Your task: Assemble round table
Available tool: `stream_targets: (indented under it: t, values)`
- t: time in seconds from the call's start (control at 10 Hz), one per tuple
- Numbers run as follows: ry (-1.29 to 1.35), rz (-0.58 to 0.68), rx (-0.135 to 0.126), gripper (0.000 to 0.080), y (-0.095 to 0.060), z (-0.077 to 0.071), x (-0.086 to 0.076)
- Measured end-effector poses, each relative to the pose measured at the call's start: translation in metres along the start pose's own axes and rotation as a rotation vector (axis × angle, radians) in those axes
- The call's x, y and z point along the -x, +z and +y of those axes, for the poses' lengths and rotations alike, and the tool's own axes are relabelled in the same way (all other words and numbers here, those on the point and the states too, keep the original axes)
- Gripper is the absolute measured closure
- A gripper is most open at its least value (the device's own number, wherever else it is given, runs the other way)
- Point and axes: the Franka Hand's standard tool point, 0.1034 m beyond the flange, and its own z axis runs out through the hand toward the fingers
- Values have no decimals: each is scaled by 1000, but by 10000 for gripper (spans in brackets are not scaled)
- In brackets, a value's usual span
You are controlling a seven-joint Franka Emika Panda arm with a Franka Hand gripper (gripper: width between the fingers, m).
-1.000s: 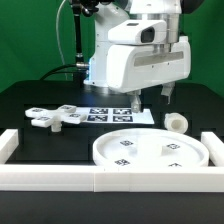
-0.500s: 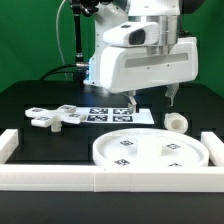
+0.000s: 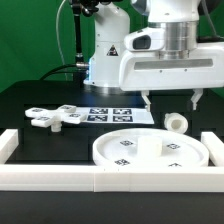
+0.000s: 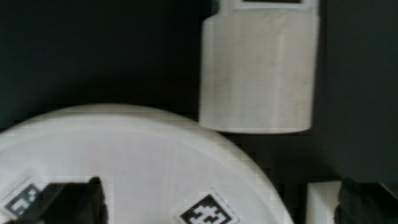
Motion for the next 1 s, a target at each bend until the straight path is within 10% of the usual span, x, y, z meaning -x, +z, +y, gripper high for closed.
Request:
stream_targets:
  t: [1.0]
  values:
    - [22, -337, 13, 150, 8, -3, 4]
